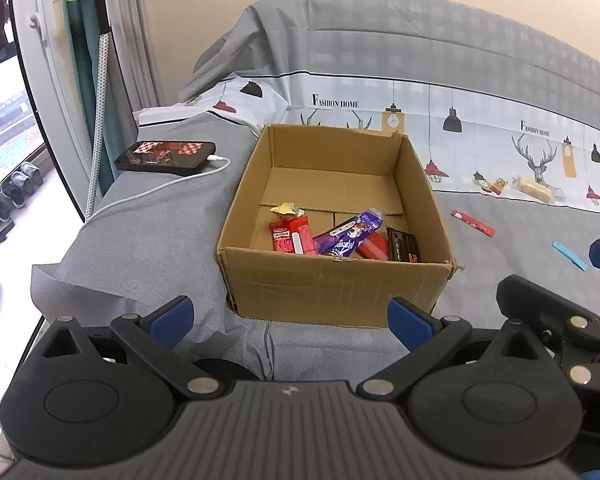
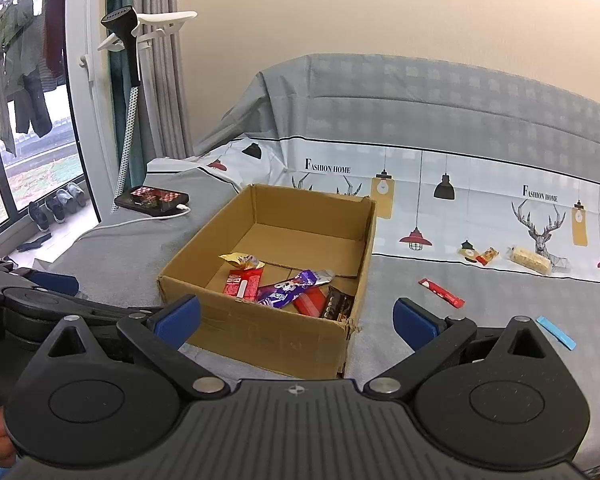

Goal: Organize snacks
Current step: 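Lift both open tools up out of the box, then grasp the cream rice-cake bar with the right tool while the left tool grasps the small red-gold candy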

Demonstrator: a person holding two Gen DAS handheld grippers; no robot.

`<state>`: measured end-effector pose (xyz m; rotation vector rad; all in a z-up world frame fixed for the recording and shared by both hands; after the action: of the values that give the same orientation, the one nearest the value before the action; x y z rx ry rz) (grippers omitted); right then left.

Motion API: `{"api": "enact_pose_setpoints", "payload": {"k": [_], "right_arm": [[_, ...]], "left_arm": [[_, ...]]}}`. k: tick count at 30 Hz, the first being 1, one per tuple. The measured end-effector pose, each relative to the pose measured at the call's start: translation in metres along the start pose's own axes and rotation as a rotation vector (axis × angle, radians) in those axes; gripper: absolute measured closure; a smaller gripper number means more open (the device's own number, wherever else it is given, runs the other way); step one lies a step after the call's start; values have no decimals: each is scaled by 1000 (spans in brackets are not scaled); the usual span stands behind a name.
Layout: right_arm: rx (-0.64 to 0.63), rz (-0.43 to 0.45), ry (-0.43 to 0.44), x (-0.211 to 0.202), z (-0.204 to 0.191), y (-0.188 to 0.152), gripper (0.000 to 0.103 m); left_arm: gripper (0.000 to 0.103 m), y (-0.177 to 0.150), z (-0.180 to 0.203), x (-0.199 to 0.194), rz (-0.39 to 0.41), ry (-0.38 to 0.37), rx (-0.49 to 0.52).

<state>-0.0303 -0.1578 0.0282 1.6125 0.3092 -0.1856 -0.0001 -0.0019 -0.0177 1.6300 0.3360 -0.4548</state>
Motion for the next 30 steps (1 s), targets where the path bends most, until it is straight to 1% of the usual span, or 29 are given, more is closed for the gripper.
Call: {"api": "enact_pose_setpoints", "payload": {"k": [11,15,20,24,28,30], "right_arm": [[28,-5,-11,6,11,-3,1],[41,15,-44,9,26,0,1],[80,32,-120,10,62,-1,1],[98,27,-187,11,100,-9,1],[105,20,-260,13,144,-16,1],[109,18,-302,16,173,-20,1]], "left_arm": [[0,4,10,6,-15,-3,29],[0,9,17,11,-24,-7,45],[0,16,34,24,-51,-23,73],[0,27,57,37,-67,-47,99],[0,43,87,61,-103,-95,119],[0,53,109,78,-132,-133,123]]}}
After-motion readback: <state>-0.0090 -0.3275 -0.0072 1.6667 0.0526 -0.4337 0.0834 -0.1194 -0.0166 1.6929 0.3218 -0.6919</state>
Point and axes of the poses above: each gripper's, at about its wrist camera, not at the fingertips, and x roughly the way its jaws point, z to its right, y to its top, the point moved 4 cm from there along x, roughly the way its jaws point, and after that the axes turned 15 degrees about z, right-handed, at the moved point
